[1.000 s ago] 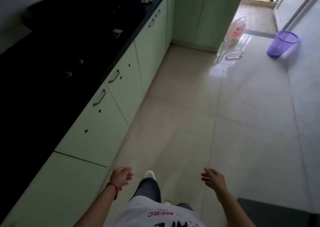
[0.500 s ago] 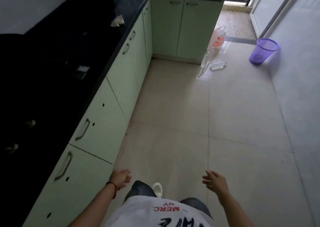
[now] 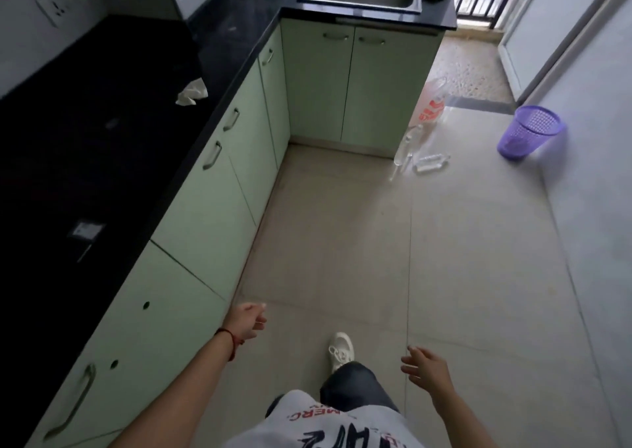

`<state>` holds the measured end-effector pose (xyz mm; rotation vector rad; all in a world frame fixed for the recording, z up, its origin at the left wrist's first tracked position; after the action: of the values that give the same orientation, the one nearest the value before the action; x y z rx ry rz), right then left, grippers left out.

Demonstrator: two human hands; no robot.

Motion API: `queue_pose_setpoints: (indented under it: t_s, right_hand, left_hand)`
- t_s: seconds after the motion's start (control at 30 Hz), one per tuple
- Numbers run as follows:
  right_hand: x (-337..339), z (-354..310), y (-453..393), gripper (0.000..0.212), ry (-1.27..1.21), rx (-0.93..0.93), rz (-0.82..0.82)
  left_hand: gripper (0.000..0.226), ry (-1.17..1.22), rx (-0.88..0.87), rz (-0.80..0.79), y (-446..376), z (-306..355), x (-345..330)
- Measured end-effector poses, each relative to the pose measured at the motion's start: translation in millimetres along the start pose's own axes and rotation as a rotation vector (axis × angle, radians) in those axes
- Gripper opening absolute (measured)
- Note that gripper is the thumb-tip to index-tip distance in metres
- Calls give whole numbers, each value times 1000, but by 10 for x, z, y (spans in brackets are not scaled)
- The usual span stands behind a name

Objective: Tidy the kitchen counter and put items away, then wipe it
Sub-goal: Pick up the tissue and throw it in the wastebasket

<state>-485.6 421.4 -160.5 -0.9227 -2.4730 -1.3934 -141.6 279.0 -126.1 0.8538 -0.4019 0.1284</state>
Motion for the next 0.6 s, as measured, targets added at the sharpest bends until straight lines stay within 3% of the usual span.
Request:
queue_pose_setpoints:
  t_s: [0.17,0.4,0.6]
  right_hand:
    - [-205,-1189,-592,26,116,87,-76]
    - [-906,-2890,-1002,25,197,261,-204]
    - [-1553,-3804,-1378,28,235,285,-226]
  left_hand:
    - [25,82,101,91,-378,331,-103]
    - [23,190,79,208,-950,1001,-58]
    - [24,252,79,240,-1731,1801,-37]
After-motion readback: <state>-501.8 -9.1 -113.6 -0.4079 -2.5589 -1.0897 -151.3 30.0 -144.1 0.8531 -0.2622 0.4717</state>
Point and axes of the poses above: each hand's wrist, its own y-axis away from the middle knuckle, its own x-axis out of the back of the hand, z = x × y, the point moved 5 cm from there along -y, towards the middle knuckle, and after that the axes turned 10 degrees about z, right-handed, at the moved point
